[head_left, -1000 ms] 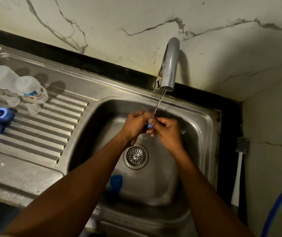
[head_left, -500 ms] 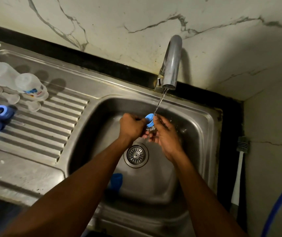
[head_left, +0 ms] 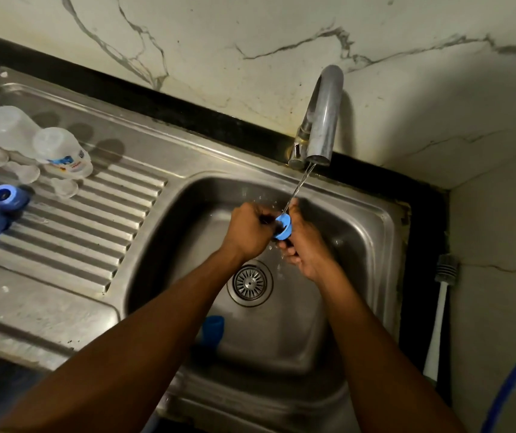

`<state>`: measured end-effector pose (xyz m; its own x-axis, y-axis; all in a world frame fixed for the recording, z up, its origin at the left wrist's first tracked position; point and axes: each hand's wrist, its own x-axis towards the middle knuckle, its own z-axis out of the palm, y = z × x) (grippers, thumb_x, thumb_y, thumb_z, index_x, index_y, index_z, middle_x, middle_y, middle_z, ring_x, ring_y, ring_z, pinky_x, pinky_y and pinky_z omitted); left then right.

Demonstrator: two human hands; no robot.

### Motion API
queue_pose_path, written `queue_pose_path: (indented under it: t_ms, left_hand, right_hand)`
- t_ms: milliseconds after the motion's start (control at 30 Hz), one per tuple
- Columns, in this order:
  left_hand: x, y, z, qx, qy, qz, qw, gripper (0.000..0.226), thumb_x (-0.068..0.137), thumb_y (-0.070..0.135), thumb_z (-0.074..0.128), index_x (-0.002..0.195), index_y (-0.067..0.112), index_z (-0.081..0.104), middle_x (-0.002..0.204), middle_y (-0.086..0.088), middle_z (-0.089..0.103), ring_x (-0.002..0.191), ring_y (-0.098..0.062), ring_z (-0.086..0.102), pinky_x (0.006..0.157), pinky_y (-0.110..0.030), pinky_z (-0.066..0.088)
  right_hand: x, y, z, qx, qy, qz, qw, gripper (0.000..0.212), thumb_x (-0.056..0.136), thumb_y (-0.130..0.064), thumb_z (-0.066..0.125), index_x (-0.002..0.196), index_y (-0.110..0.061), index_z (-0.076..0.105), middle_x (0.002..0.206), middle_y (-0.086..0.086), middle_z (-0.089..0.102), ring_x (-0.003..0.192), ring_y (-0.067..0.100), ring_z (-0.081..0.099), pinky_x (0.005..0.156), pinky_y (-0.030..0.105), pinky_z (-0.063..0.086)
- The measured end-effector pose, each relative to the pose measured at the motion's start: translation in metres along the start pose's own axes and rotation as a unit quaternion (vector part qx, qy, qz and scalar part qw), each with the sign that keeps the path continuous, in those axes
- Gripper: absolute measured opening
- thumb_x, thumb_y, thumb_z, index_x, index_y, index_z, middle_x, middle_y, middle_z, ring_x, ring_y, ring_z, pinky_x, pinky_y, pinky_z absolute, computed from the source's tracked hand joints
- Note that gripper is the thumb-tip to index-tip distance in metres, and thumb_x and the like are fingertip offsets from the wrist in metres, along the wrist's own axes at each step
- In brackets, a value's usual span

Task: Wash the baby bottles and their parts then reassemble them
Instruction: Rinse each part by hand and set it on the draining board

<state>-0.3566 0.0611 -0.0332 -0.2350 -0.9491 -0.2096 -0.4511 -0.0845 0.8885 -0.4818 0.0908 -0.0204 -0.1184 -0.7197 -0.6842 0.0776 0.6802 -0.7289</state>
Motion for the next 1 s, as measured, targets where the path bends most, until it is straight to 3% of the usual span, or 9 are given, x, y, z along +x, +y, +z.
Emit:
queue_pose_path:
  t_ms: [67, 200, 300, 367, 500, 567, 700, 867, 1000]
  left_hand:
    - [0.002, 0.0, 0.001, 0.001, 0.034, -0.023, 0.999, 0.007, 0.087, 0.014, 0.076, 0.09, 0.012, 0.081, 0.074, 0.0, 0.076, 0.048, 0.009, 0.057, 0.053, -0.014, 0.047]
    - [0.0, 0.0, 0.003, -0.013, 0.037, -0.084, 0.996, 0.028, 0.087, 0.026, 0.077, 0.066, 0.008, 0.076, 0.053, -0.006, 0.068, 0.038, -0.011, 0.056, 0.045, -0.023, 0.047]
    - [-0.002, -0.002, 0.002, 0.043, 0.026, -0.096, 0.994, 0.038, 0.083, 0.036, 0.078, 0.055, 0.014, 0.067, 0.049, -0.001, 0.063, 0.04, -0.009, 0.055, 0.045, -0.021, 0.042]
    - [-0.003, -0.001, 0.001, 0.113, 0.048, -0.082, 0.989, 0.031, 0.079, 0.041, 0.081, 0.063, 0.02, 0.065, 0.057, 0.006, 0.062, 0.051, -0.006, 0.057, 0.048, -0.022, 0.041]
    - [-0.003, 0.006, -0.002, 0.039, -0.016, 0.035, 0.999, 0.012, 0.084, 0.006, 0.075, 0.092, 0.015, 0.078, 0.076, 0.007, 0.07, 0.059, 0.009, 0.061, 0.057, -0.009, 0.043]
    - [-0.003, 0.006, -0.002, 0.028, 0.005, 0.029, 0.999, 0.014, 0.086, 0.002, 0.071, 0.09, 0.012, 0.08, 0.076, 0.0, 0.075, 0.055, 0.011, 0.06, 0.055, -0.006, 0.043]
    - [0.001, 0.006, -0.001, 0.065, 0.062, -0.035, 0.995, 0.02, 0.091, 0.018, 0.072, 0.071, 0.013, 0.076, 0.054, 0.008, 0.061, 0.044, 0.008, 0.053, 0.045, -0.006, 0.036]
    - [-0.001, 0.012, -0.001, 0.176, 0.029, -0.061, 0.982, 0.051, 0.087, 0.046, 0.071, 0.049, 0.015, 0.056, 0.041, 0.004, 0.045, 0.038, -0.008, 0.043, 0.041, -0.021, 0.026]
    - [-0.008, 0.021, 0.004, 0.216, 0.076, -0.048, 0.972, 0.033, 0.084, 0.05, 0.073, 0.072, 0.02, 0.065, 0.062, 0.006, 0.057, 0.058, -0.011, 0.055, 0.052, -0.024, 0.033]
  right_hand:
    - [0.002, 0.001, 0.004, 0.009, 0.018, 0.001, 1.0, 0.07, 0.1, -0.067, 0.023, 0.09, -0.013, 0.066, 0.061, 0.008, 0.057, 0.045, 0.013, 0.043, 0.039, 0.02, 0.032]
    - [0.001, 0.014, 0.008, 0.089, 0.02, -0.078, 0.993, 0.048, 0.107, -0.046, 0.032, 0.1, -0.013, 0.066, 0.082, 0.015, 0.068, 0.06, 0.019, 0.057, 0.048, 0.026, 0.046]
    - [0.002, 0.014, 0.009, 0.036, 0.089, -0.112, 0.989, 0.052, 0.106, -0.047, 0.036, 0.085, -0.01, 0.066, 0.062, 0.009, 0.062, 0.046, 0.015, 0.051, 0.043, 0.023, 0.042]
    - [0.001, 0.008, 0.008, -0.001, 0.106, -0.08, 0.991, 0.058, 0.104, -0.053, 0.035, 0.078, -0.011, 0.064, 0.053, 0.006, 0.056, 0.037, 0.011, 0.044, 0.037, 0.019, 0.033]
    - [0.0, -0.008, 0.001, -0.002, 0.001, 0.051, 0.999, 0.069, 0.101, -0.066, 0.021, 0.076, -0.015, 0.06, 0.049, 0.004, 0.052, 0.033, 0.005, 0.029, 0.032, 0.016, 0.018]
    - [0.0, -0.009, 0.001, 0.024, -0.018, 0.069, 0.997, 0.072, 0.1, -0.067, 0.018, 0.077, -0.014, 0.061, 0.052, 0.005, 0.057, 0.039, 0.008, 0.037, 0.034, 0.016, 0.027]
    - [0.003, 0.003, 0.008, 0.099, -0.019, -0.043, 0.994, 0.05, 0.106, -0.047, 0.033, 0.103, -0.01, 0.066, 0.091, 0.016, 0.067, 0.065, 0.019, 0.061, 0.054, 0.029, 0.053]
    - [0.004, 0.003, 0.011, 0.04, 0.105, -0.069, 0.991, 0.061, 0.105, -0.053, 0.032, 0.089, -0.005, 0.068, 0.061, 0.011, 0.061, 0.039, 0.015, 0.049, 0.039, 0.022, 0.04]
    - [0.006, -0.013, 0.003, -0.037, 0.091, 0.009, 0.995, 0.054, 0.104, -0.052, 0.031, 0.082, -0.012, 0.06, 0.053, 0.004, 0.058, 0.032, 0.008, 0.04, 0.035, 0.015, 0.025]
